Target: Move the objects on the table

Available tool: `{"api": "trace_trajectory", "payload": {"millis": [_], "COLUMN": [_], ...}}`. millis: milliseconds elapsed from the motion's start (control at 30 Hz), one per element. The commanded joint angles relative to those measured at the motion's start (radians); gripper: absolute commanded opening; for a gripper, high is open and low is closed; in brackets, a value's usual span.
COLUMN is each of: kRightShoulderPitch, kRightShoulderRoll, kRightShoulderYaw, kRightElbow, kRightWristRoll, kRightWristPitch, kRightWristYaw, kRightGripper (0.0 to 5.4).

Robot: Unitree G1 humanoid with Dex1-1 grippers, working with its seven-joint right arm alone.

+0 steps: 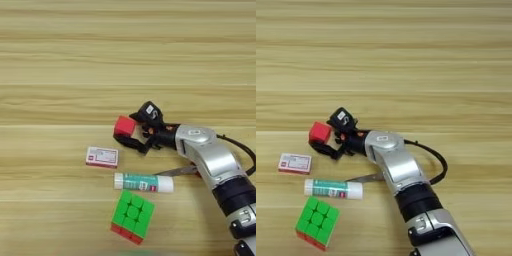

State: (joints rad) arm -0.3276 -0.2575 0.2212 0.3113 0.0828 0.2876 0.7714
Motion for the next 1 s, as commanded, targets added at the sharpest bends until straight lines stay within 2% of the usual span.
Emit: {"api": "trace_trajectory", "payload": {"millis": [33,567,833,1000], "kRightShoulderPitch": [-0.080,-0.077,-0.075,-0.050], "kRightShoulderRoll": [-0.003,-0.006,-0.025,-0.058], "kRightShoulderYaw": [-0.027,-0.045,-0.068,-0.084], "kRightElbow": [-0.037,-0.075,-0.158,-0.258], "kRightWristRoll": [0.004,0.010,0.026,0.045], "kRightWristPitch": [-0.040,-0.035,-0.003,0.031], "kRightWristYaw": [-0.017,-0.018,-0.002,0.025], "kRightGripper": [3.79,2.26,2.25,2.25]}}
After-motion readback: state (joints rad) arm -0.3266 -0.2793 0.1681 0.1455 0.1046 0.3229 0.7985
